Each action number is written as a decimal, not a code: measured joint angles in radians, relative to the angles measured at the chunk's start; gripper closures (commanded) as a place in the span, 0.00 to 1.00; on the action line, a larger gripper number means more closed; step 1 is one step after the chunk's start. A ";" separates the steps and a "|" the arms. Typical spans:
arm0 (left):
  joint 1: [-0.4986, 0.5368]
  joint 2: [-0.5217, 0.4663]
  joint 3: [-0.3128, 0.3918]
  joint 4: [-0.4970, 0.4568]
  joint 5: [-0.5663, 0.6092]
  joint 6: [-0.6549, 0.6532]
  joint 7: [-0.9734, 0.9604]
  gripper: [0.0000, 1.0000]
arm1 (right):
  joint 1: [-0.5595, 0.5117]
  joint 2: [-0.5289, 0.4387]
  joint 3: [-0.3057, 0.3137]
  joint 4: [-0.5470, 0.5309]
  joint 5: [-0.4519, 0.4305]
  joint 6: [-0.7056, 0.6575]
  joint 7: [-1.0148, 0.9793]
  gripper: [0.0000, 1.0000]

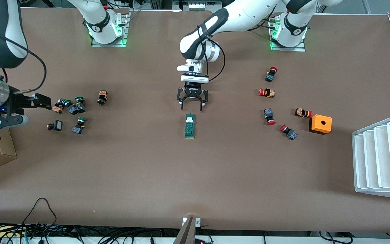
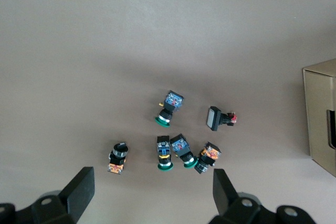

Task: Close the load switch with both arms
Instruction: 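Lower the left gripper and grasp the green switch body, then reach the right gripper to the white slider on the switch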

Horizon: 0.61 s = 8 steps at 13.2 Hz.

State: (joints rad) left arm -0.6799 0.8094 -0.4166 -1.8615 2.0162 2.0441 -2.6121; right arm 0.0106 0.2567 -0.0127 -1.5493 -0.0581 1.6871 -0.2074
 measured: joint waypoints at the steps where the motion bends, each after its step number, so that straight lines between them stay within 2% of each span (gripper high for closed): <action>1: -0.001 0.011 0.003 0.000 0.012 -0.009 -0.002 0.00 | 0.000 0.023 0.000 0.022 0.025 0.005 0.010 0.00; 4: -0.002 0.025 0.007 0.003 0.037 -0.014 -0.003 0.00 | -0.001 0.103 -0.001 0.119 0.140 0.008 0.085 0.01; 8: -0.004 0.066 0.009 0.059 0.058 -0.022 0.005 0.00 | 0.017 0.191 0.011 0.209 0.235 0.026 0.360 0.01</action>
State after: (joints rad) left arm -0.6837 0.8755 -0.4073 -1.8021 2.0747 2.0217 -2.6068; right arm 0.0279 0.4474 -0.0013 -1.3405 0.1770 1.7136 0.1530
